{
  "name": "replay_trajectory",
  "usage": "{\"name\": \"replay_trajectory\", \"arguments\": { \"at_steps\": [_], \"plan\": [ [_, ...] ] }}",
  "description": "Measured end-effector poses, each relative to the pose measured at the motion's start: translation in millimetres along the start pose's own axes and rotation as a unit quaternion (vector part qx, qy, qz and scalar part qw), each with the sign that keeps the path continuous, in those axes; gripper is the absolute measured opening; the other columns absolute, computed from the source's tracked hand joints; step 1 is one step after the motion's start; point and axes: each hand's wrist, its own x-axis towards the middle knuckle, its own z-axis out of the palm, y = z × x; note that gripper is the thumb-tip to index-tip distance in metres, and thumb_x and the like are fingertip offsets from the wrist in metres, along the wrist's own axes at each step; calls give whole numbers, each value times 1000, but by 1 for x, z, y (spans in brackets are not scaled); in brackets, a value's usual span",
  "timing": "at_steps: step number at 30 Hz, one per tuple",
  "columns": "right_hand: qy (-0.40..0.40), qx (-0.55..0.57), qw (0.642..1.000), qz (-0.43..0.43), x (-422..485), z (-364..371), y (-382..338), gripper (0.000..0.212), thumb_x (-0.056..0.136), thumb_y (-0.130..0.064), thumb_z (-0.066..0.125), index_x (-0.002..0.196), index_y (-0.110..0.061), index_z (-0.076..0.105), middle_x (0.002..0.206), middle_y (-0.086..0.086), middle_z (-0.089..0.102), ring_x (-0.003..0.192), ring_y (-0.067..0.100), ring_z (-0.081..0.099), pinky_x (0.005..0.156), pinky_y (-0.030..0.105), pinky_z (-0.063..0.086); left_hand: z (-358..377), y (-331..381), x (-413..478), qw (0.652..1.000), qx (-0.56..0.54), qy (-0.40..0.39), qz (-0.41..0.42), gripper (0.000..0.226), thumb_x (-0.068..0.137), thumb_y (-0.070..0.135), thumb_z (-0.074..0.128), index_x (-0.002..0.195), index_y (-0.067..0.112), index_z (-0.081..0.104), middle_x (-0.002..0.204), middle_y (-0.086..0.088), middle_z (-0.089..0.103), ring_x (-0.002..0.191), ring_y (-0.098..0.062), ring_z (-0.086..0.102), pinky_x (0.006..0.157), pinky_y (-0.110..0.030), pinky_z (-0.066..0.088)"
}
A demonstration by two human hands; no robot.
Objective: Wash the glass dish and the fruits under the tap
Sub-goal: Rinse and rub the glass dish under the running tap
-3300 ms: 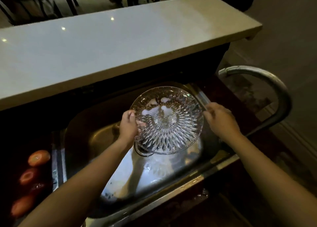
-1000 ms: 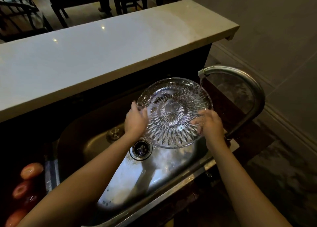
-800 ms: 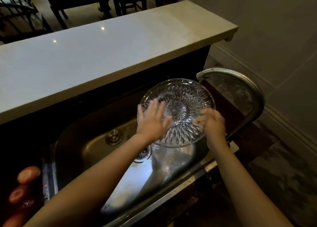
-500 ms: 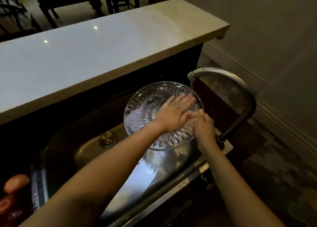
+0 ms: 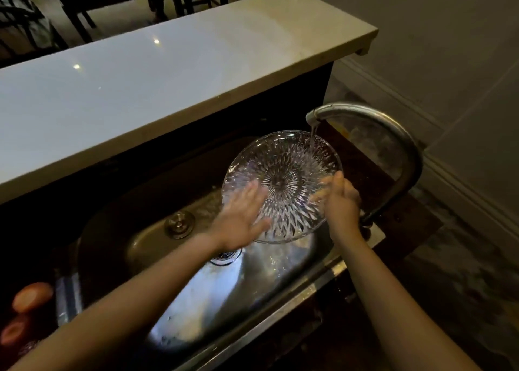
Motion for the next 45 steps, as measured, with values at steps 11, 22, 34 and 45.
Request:
{"name": "replay_trajectory", "arguments": {
  "at_steps": [11,22,34,45],
  "plan": [
    [-43,47,998,11,-10,2,-8,50,98,-46,26,94,-12,63,62,1,66,50,10,58,45,24,43,-31,53,83,994,14,103,40,59,97,48,15,147,23,-3,158,2,-4,144,-10,-10,117,-37,-11],
    [29,45,999,1,10,-10,-7,49,99,-42,25,75,-18,60,42,1,61,35,9,52,46,23,43,-32,-32,57,993,105,52,-24,59,97,48,16,148,25,-1,158,3,-4,143,-10,-11,116,-36,-10],
    [-5,-5,999,31,4,9,-7,56,96,-51,23,102,-12,63,96,14,69,89,28,66,88,50,50,-21,71,72,995,-9,63,77,57,99,40,19,148,21,-4,157,1,-10,141,-6,-16,115,-32,-15],
    [45,35,998,-9,13,-12,-11,47,99,-41,26,68,-26,58,39,-8,60,37,0,56,38,13,42,-39,-23,94,995,55,78,-6,57,97,48,16,148,26,4,159,2,2,145,-10,-5,117,-36,-8]
  ]
}}
